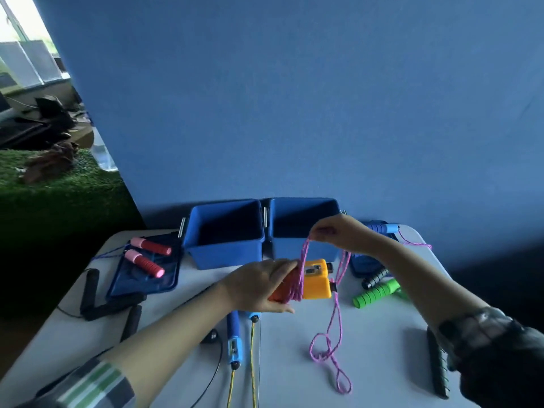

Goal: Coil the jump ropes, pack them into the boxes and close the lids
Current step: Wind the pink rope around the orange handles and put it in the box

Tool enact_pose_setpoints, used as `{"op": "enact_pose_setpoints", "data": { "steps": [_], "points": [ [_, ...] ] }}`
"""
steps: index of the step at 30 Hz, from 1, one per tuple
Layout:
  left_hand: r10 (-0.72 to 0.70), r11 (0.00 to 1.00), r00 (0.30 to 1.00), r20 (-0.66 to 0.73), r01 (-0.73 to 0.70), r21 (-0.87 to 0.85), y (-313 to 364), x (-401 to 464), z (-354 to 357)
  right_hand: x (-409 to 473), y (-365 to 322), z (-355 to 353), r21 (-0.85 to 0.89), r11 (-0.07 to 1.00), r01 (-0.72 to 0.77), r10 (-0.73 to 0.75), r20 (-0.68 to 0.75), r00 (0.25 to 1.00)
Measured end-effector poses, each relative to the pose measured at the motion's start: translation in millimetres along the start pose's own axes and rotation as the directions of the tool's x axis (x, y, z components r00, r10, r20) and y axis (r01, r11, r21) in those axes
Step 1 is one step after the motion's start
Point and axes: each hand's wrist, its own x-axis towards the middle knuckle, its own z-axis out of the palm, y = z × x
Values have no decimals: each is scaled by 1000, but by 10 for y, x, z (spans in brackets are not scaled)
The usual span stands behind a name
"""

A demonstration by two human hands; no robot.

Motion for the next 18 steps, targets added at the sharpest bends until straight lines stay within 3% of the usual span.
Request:
{"op": "enact_pose_setpoints", "data": {
  "steps": [3,6,9,13,15,18],
  "points": [
    [42,995,981,-190,-59,-85,-18,-14,55,-46,170,109,165,982,-87,90,-10,996],
    [65,995,974,-219,-79,-55,-107,-1,-54,-106,177,250,273,943,-190,198,-4,980],
    [20,984,965,-263,-65,-167,-201,19,-152,-168,127,491,356,883,-307,312,45,949],
    [-193,946,924,-330,85,-313,-422,64,-263,-261,-41,812,581,773,-254,269,62,961],
    [-358,901,868,-343,225,-370,-539,81,-264,-300,-118,955,585,774,-243,263,52,963],
    [-565,792,774,-285,412,-451,-690,104,-269,-384,-212,1150,460,861,-218,216,57,975]
  ]
}}
